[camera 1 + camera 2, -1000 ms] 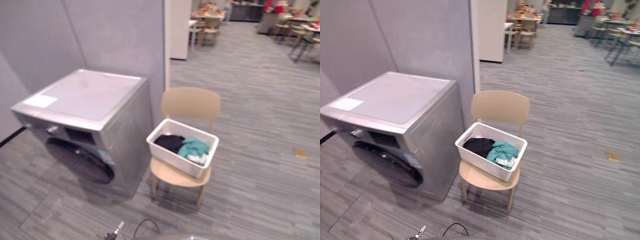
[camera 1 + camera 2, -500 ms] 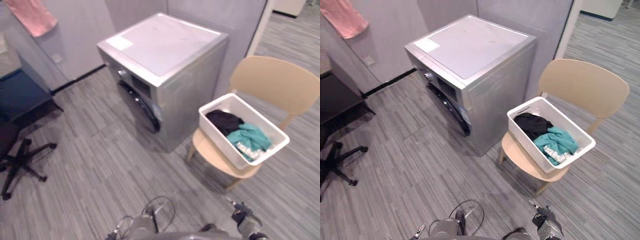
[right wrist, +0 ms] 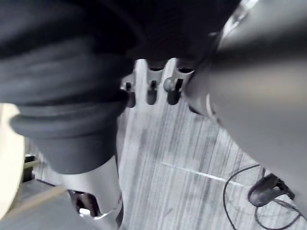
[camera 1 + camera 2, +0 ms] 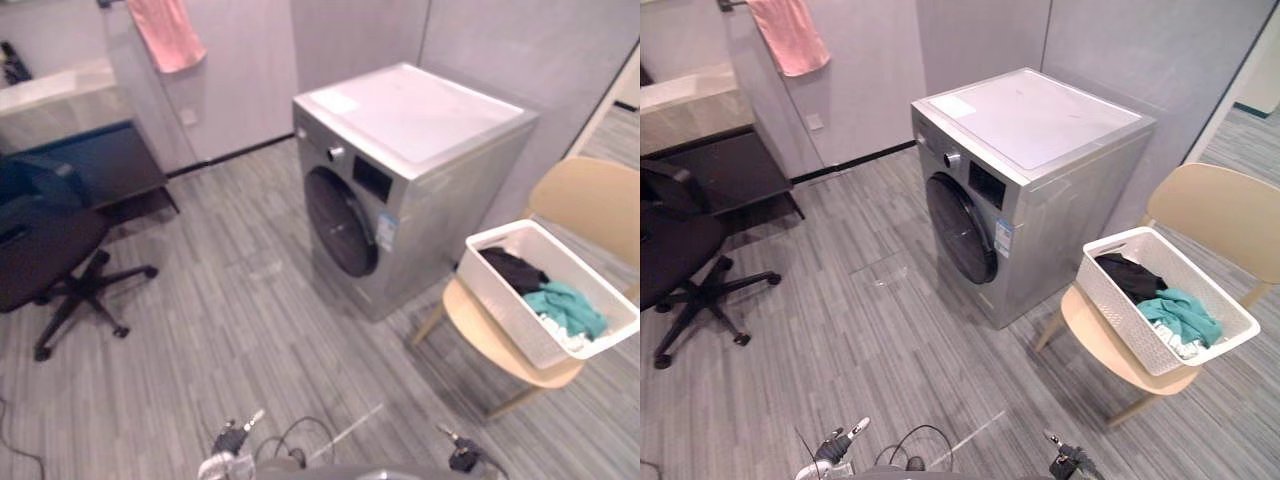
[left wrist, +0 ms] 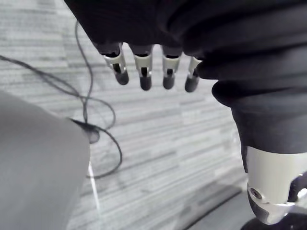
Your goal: Pick up the laundry basket with both hands and put the clothes into the washing machine.
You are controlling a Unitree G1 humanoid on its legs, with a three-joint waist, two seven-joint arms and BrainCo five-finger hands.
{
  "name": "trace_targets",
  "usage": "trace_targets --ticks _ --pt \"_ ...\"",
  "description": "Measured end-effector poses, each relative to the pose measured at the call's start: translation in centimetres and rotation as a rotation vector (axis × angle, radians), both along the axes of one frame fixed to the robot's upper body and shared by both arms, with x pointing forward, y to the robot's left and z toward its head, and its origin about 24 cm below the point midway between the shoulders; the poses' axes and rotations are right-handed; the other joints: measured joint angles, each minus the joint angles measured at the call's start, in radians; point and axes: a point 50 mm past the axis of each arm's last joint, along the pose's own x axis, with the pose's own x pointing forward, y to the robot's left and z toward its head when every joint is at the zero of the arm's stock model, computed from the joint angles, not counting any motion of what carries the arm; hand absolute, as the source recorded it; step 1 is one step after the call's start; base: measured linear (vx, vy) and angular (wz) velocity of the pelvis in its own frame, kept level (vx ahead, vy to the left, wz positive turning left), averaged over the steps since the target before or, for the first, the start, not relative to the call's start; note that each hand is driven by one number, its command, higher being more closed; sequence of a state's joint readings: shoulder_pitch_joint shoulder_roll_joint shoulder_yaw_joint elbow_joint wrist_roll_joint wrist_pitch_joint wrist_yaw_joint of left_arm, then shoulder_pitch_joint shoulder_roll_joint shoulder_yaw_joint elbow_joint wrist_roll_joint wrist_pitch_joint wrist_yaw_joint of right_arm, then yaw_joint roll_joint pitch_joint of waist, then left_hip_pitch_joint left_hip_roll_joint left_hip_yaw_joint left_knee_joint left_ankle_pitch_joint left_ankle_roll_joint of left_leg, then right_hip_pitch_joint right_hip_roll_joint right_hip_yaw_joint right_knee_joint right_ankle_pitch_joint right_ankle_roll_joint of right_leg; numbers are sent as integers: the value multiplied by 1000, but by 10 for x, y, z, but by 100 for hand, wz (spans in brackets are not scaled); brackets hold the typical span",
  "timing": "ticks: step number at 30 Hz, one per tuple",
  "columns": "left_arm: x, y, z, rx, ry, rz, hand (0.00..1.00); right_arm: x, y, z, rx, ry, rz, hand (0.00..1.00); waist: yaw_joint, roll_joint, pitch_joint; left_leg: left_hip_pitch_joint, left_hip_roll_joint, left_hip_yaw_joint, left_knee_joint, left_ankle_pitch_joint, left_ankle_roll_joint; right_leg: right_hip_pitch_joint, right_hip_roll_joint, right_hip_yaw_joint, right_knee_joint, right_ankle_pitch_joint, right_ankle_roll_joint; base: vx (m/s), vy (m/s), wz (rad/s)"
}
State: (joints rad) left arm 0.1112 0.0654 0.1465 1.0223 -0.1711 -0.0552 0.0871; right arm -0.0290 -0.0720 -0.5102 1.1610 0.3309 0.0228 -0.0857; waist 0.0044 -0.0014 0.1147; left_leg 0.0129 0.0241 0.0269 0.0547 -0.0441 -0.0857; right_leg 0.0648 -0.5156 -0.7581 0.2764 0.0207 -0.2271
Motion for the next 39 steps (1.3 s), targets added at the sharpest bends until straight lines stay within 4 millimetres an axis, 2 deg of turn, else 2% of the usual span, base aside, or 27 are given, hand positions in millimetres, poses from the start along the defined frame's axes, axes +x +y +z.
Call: trace_targets --ticks 1,2,4,6,7,8,9,11,14,15,17,18,20,21,23,24,26,27,29,30,31,32,33,34,35,36,39 --pt "2 3 1 23 3 -56 0 2 0 1 4 -12 -8 0 -7 18 10 -16 5 -47 16 2 3 -29 86 196 -7 -115 4 -97 19 113" --pt "3 8 2 39 1 -81 0 4 3 1 9 -25 -5 0 -20 -6 24 -20 5 -75 29 2 3 -49 159 372 0 -187 65 -54 -34 119" --pt "5 15 4 50 -10 -91 0 7 12 0 28 -42 -2 0 -25 -32 37 -14 -2 -95 15 10 12 -58 201 499 38 -214 130 -29 -105 90" --pt "-2 22 3 57 7 -55 0 20 25 3 59 -107 21 0 -9 -46 42 -10 11 -93 -29 17 23 -104 210 514 88 -218 168 -33 -167 7" --pt "-4 24 3 62 16 -47 0 33 36 6 81 -155 48 0 -3 -64 34 -19 42 -92 -53 51 1 -124 248 535 73 -204 246 -31 -180 -36" --pt "-3 25 4 65 17 -51 0 37 39 8 83 -171 59 0 -3 -61 36 -23 59 -92 -66 86 -8 -122 267 537 52 -196 304 -37 -297 -10" --pt "1 26 4 75 20 -71 0 43 41 11 78 -199 61 0 -22 -60 33 -8 91 -111 -125 119 -29 -98 315 543 0 -190 353 5 -237 29" --pt "7 23 4 64 8 -54 0 40 35 13 48 -221 30 0 -42 -51 36 -3 92 -110 -116 123 -24 -60 350 549 -45 -189 329 100 -158 46" --pt "11 10 3 29 -11 -28 0 36 29 14 35 -227 -13 0 -40 -42 32 1 102 -107 -62 106 -35 -17 363 542 -59 -195 323 123 -72 13" --pt "14 4 3 13 -25 -22 0 38 29 15 30 -237 -19 0 -40 -33 29 -15 107 -104 -12 78 -44 -8 369 544 -67 -201 323 101 -52 -2" --pt "22 3 7 10 -68 -9 0 41 32 16 32 -251 -22 0 -42 -16 32 -108 117 -103 182 33 -46 6 384 539 -79 -204 314 89 -52 4" --pt "23 2 9 7 -92 2 0 40 34 16 37 -248 -19 0 -39 -2 37 -195 122 -101 380 18 -66 26 391 533 -80 -201 311 70 -74 11" --pt "16 -7 8 -19 -94 41 0 40 36 16 35 -244 17 0 -39 45 48 -275 153 -97 616 16 -71 75 405 517 -57 -209 318 78 -64 9" --pt "15 -10 7 -30 -97 53 0 40 36 16 33 -245 26 0 -38 62 47 -289 169 -93 658 17 -71 85 416 518 -52 -216 314 70 -28 -10" --pt "7 -10 5 -36 -79 69 0 44 40 18 38 -262 35 0 -15 71 30 -296 203 -45 671 21 -66 92 414 549 -61 -227 311 100 -32 -21" --pt "6 -10 5 -39 -76 74 0 46 43 18 45 -270 36 0 -16 67 29 -293 205 -35 656 23 -61 94 405 548 -69 -225 311 118 -36 -10" --pt "-2 -5 2 -45 -52 139 0 50 45 20 47 -279 49 0 -17 64 30 -254 256 35 493 -24 -15 87 389 554 -71 -217 308 92 -14 1" --pt "-3 -3 2 -44 -52 153 0 50 44 20 44 -278 48 0 -17 60 31 -245 269 43 432 -23 -15 87 383 555 -71 -217 309 86 78 11" --pt "-5 0 2 -47 -53 201 0 49 41 20 30 -279 49 0 -14 42 31 -203 290 47 139 -17 -14 89 343 556 -71 -217 321 110 196 16" --pt "-6 0 1 -49 -47 207 0 48 39 20 23 -276 51 0 -14 40 29 -194 284 32 100 -19 -21 88 337 560 -77 -225 340 151 412 1" --pt "-8 0 0 -54 -41 226 0 45 36 16 11 -242 81 0 -13 41 29 -195 281 3 101 16 -75 97 321 585 -97 -249 382 150 419 -23" --pt "-11 6 0 -42 -27 239 0 39 34 13 12 -207 95 0 -2 29 20 -179 255 8 125 60 -112 109 300 611 -111 -253 392 202 492 -39" --pt "-11 10 0 -26 -25 238 0 35 39 10 28 -186 97 0 6 5 15 -171 236 22 131 72 -118 113 278 630 -118 -253 395 201 317 -47" --pt "-19 26 1 20 2 239 0 26 52 4 67 -149 108 0 7 -41 -9 -172 200 53 126 62 -114 107 244 657 -144 -228 374 199 257 -31" --pt "-20 31 2 34 12 235 0 23 57 2 83 -137 107 0 6 -58 -18 -179 193 55 132 53 -109 104 238 666 -154 -196 375 199 230 -24" --pt "-19 36 2 46 23 221 0 18 62 0 103 -113 106 0 8 -69 -23 -189 191 59 164 30 -108 102 237 681 -164 -120 416 156 205 -12" --pt "-17 33 1 42 24 187 0 18 51 0 76 -105 114 0 10 -52 -34 -201 190 86 250 -53 -67 84 225 692 -141 -24 427 126 271 -27"
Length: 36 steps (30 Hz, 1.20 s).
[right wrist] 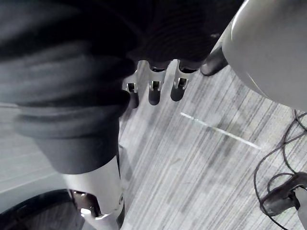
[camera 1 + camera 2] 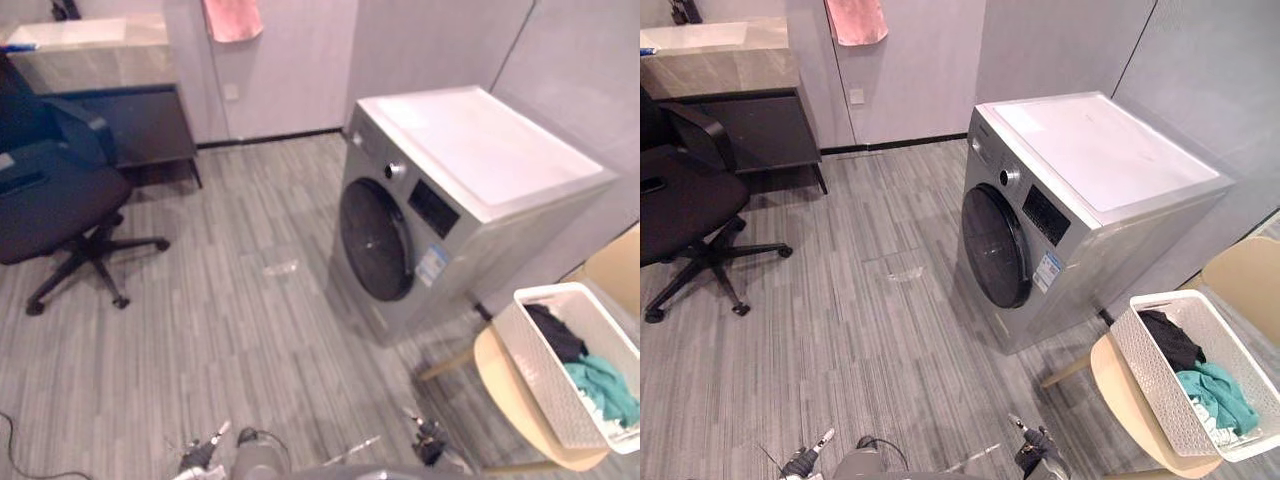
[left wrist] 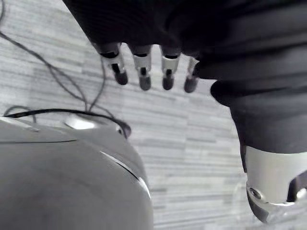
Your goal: Pick up the laundry basket with both hands and put the clothes into the washing machine.
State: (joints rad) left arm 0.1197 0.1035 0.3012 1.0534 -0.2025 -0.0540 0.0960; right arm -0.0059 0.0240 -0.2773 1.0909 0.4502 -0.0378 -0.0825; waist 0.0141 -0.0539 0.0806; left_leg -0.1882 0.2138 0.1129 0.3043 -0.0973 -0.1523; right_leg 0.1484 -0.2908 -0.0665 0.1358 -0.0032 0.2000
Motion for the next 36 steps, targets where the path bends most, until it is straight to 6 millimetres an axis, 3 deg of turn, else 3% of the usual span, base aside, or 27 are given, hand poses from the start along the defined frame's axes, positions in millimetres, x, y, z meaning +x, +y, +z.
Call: trace_targets --ticks 3,5,6,7,8,9,10,11,13,14,15,16,18,22,27,31,34,36 --pt "6 -9 -1 -11 1 -67 0 8 -12 4 -40 -27 14 0 0 24 -16 4 -25 17 -17 -14 22 -103 -21 37 147 70 -38 67 230 -12" --pt "7 -15 -2 -20 5 -108 0 11 -16 8 -55 -54 15 0 -5 47 -17 37 -60 21 -47 -20 46 -220 -43 65 342 167 -155 88 279 -5" --pt "6 -15 -2 -19 10 -114 0 12 -16 9 -58 -63 22 0 -7 47 -16 52 -69 20 -55 -21 54 -239 -48 69 385 202 -183 108 227 6" --pt "3 -15 -3 -18 18 -124 0 18 -15 14 -74 -106 52 0 -12 50 -7 85 -82 15 -63 -27 74 -279 -61 71 461 297 -231 116 163 10" --pt "1 -16 -3 -17 22 -140 0 29 -12 23 -89 -170 93 0 -24 58 13 116 -78 14 -61 -34 101 -325 -48 83 586 264 -222 117 122 9" --pt "-1 -13 -3 -10 29 -138 0 37 -8 28 -96 -207 118 0 -28 52 19 127 -78 13 -59 -39 112 -353 -28 87 662 171 -198 115 52 7" --pt "-3 -8 -2 4 41 -138 0 51 -5 40 -113 -289 151 0 -32 39 27 148 -76 11 -63 -44 119 -407 28 88 762 0 -191 114 4 16" --pt "-3 -6 -2 7 41 -139 0 63 -7 52 -140 -363 169 0 -36 30 32 161 -76 11 -73 -44 121 -440 84 59 764 -84 -168 115 -17 22" --pt "-4 -8 -3 -1 42 -127 0 75 -7 66 -167 -451 186 0 -44 19 37 187 -77 13 -91 -42 119 -441 136 -23 618 -130 -144 115 -109 36" --pt "-6 -6 -3 4 47 -118 0 78 -4 70 -168 -481 205 0 -48 2 37 196 -88 15 -98 -36 108 -389 155 -69 406 -109 -126 107 -158 43" --pt "-7 -1 -1 16 46 -113 0 79 -1 72 -163 -494 209 0 -49 -22 32 202 -111 10 -105 -36 103 -362 152 -70 271 -43 -101 163 -218 37" --pt "-5 1 -1 21 53 -106 0 81 -1 74 -170 -510 228 0 -40 -34 32 214 -123 -13 -124 -46 88 -337 154 -83 205 -38 -164 151 -145 25" --pt "-2 -12 -3 -11 37 -107 0 87 -2 83 -186 -551 238 0 -34 9 36 211 -105 -36 -159 -35 68 -316 188 -95 136 -38 -157 120 -84 14" --pt "-5 -17 -5 -24 36 -93 0 98 4 94 -211 -607 326 0 -22 50 23 199 -60 -73 -218 -16 42 -275 253 -127 -3 -4 -166 151 -89 14" --pt "-2 -14 -3 -16 18 -80 0 129 9 117 -300 -688 403 0 3 42 37 173 -57 -83 -228 -6 34 -272 262 -142 -61 37 -199 118 10 7" --pt "8 -14 0 4 -9 -85 0 164 22 147 -353 -800 480 0 6 54 82 113 -82 -85 -197 -5 34 -306 238 -147 -75 52 -189 51 74 6" --pt "19 -18 2 3 -32 -109 0 183 22 165 -399 -849 495 0 34 69 119 87 -100 -84 -182 0 40 -322 221 -146 -93 70 -183 28 70 5" --pt "23 -19 3 9 -47 -126 0 196 19 176 -452 -862 510 0 36 71 139 74 -114 -84 -182 18 45 -326 214 -147 -103 81 -177 -6 78 5"
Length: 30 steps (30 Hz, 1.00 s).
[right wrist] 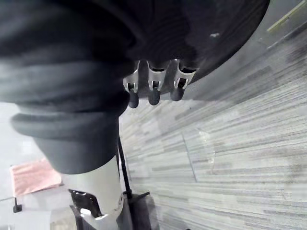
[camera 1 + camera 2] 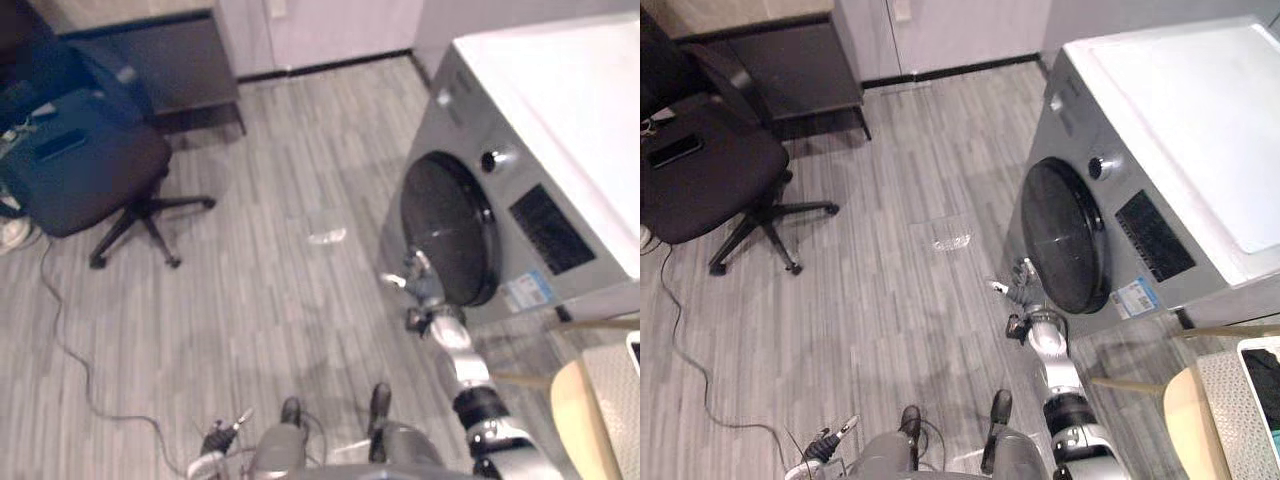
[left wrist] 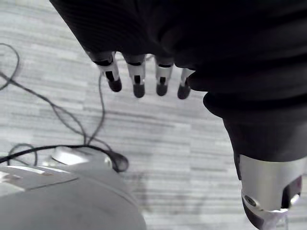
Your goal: Pick up the laundry basket with both hands and put the clothes into the washing machine.
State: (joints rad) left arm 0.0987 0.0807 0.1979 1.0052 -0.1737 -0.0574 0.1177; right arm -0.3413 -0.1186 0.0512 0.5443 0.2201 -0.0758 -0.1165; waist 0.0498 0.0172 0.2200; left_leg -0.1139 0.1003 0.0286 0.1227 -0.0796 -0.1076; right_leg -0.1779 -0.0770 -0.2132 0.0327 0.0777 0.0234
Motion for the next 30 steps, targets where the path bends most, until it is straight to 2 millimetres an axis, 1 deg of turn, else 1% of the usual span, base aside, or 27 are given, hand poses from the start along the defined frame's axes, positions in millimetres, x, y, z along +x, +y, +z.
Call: trace_targets --ticks 1,4,5,7,8,9,10,12,13,14,16,17,19,23,25,29,30 --pt "4 0 2 6 -18 -2 0 10 -5 11 -38 -27 -18 0 1 0 22 -2 -10 1 0 10 3 -2 -12 3 -1 4 4 -13 40 1" --pt "8 0 4 24 -40 -4 0 20 -20 28 -85 -74 -74 0 1 0 33 -24 -16 3 8 11 5 -24 -25 13 -1 16 15 -26 64 -3" --pt "9 0 4 25 -43 -4 0 22 -23 31 -84 -84 -91 0 1 0 37 -31 -18 3 14 11 5 -29 -29 17 -1 19 17 -32 75 -8" --pt "13 0 6 28 -58 -3 0 24 -39 41 -101 -114 -162 0 -1 1 58 -45 -29 3 37 10 5 -34 -35 26 -1 23 21 -43 37 -6" --pt "14 0 6 30 -60 -5 0 23 -42 44 -108 -125 -178 0 -4 2 59 -50 -31 3 41 10 5 -38 -37 28 -1 25 23 -51 36 -2" --pt "18 0 9 43 -74 -12 0 22 -50 55 -102 -175 -219 0 -9 1 75 -62 -33 4 53 10 5 -43 -43 30 -1 34 24 -47 55 -4" --pt "20 1 9 46 -82 -14 0 20 -53 60 -100 -197 -236 0 -10 1 78 -66 -33 6 58 10 5 -48 -45 33 -1 39 25 -53 60 -10" --pt "23 1 11 48 -97 -15 0 14 -63 76 -88 -272 -288 0 -12 -1 79 -86 -34 14 69 6 10 -67 -44 49 -1 46 25 -65 32 -12" --pt "23 0 11 47 -98 -15 0 9 -69 85 -89 -319 -313 0 -12 1 81 -90 -31 15 71 -15 33 -73 -41 54 -2 46 25 -57 14 -9" --pt "23 0 11 47 -98 -15 0 6 -72 90 -90 -344 -324 0 -15 2 81 -91 -29 15 71 -29 36 -75 -38 55 -3 46 25 -51 17 -9" --pt "25 1 12 50 -105 -15 0 -8 -83 102 -97 -416 -375 0 -25 -3 84 -99 -27 15 74 -40 44 -82 -31 58 -3 52 24 -88 9 -1" --pt "25 1 12 50 -103 -15 0 -15 -89 104 -102 -444 -399 0 -33 -3 85 -101 -29 18 75 -42 47 -82 -32 64 -3 53 26 -88 -4 -4" --pt "25 1 12 50 -105 -16 0 -24 -96 106 -121 -467 -431 0 -35 -3 85 -102 -30 30 79 -48 47 -89 -32 81 -4 54 27 -84 16 -18" --pt "29 0 14 52 -121 -29 0 -36 -111 101 -165 -449 -498 0 -40 -4 85 -107 -27 43 81 -48 47 -96 -30 99 -18 58 32 -38 4 -14" --pt "30 -1 15 54 -127 -35 0 -38 -113 100 -167 -447 -511 0 -42 -4 85 -116 -25 47 86 -48 47 -105 -28 104 -18 65 25 -10 0 -10" --pt "31 0 15 60 -131 -42 0 -38 -116 96 -167 -430 -524 0 -44 -9 88 -120 -23 49 88 -48 47 -108 -27 104 -18 68 24 2 -1 -1" --pt "31 0 16 62 -132 -42 0 -36 -117 92 -163 -409 -527 0 -43 -14 91 -120 -23 50 93 -48 47 -108 -28 102 -18 68 24 28 10 3"
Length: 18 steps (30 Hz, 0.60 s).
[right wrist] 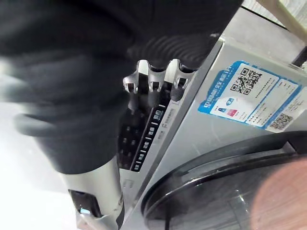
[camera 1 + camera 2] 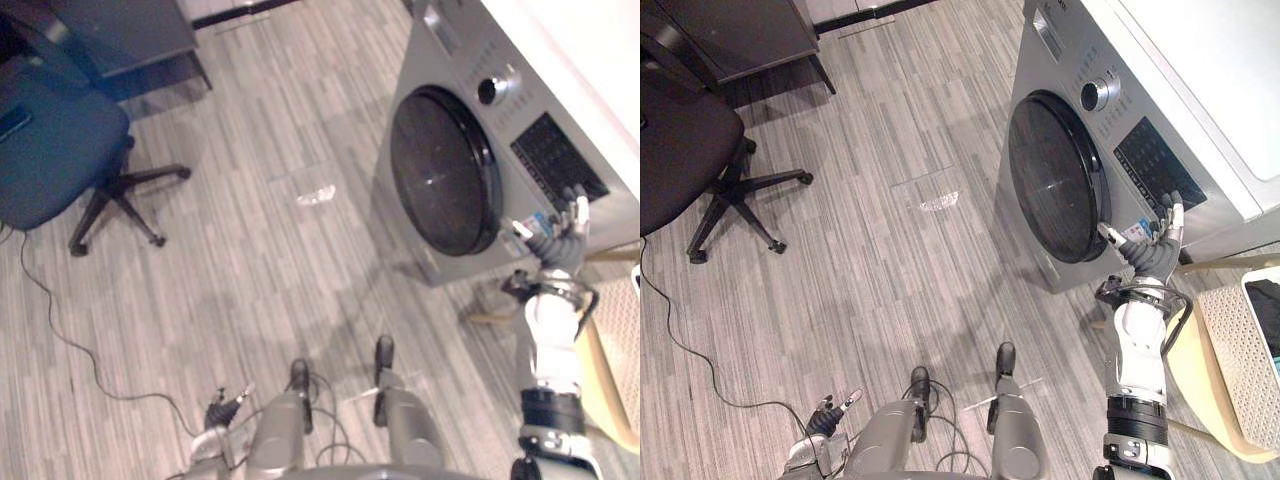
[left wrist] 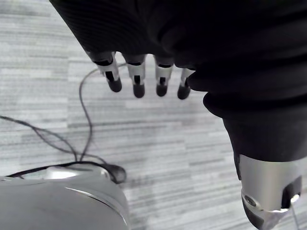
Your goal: Pick up the laundry basket with both hands and put the clothes into the washing machine.
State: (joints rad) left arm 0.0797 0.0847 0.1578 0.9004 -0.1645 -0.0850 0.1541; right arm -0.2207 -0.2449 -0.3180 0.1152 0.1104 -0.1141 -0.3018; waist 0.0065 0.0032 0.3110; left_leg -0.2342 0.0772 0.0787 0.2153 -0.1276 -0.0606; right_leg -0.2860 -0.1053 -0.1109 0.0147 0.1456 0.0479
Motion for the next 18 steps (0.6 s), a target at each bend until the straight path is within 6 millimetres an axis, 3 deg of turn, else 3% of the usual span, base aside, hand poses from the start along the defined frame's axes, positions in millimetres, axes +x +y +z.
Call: trace_targets --ticks 3,6,12,16,18 --pt "1 1 1 4 -7 -1 0 10 -3 -18 77 72 -3 0 7 -5 4 -14 -5 -5 14 0 0 -3 -3 -7 0 0 1 13 12 7" --pt "2 2 1 7 -8 -4 0 17 -2 -22 100 97 6 0 8 -4 7 -35 -9 -8 21 -1 1 -21 -5 -9 4 2 4 -10 8 6" --pt "3 4 3 14 -17 -10 0 54 -10 7 65 90 31 0 11 5 55 -85 -12 -24 44 -9 9 -48 -8 -23 4 10 3 -38 8 8" --pt "15 -5 9 0 -76 -59 0 86 -26 42 91 92 -9 0 11 45 103 -111 -27 -50 23 12 6 -71 -19 -39 0 18 6 -14 0 12" --pt "19 -6 12 3 -96 -69 0 88 -30 37 120 106 -33 0 9 45 106 -117 -30 -52 14 20 8 -81 -22 -41 0 23 8 -7 3 11"
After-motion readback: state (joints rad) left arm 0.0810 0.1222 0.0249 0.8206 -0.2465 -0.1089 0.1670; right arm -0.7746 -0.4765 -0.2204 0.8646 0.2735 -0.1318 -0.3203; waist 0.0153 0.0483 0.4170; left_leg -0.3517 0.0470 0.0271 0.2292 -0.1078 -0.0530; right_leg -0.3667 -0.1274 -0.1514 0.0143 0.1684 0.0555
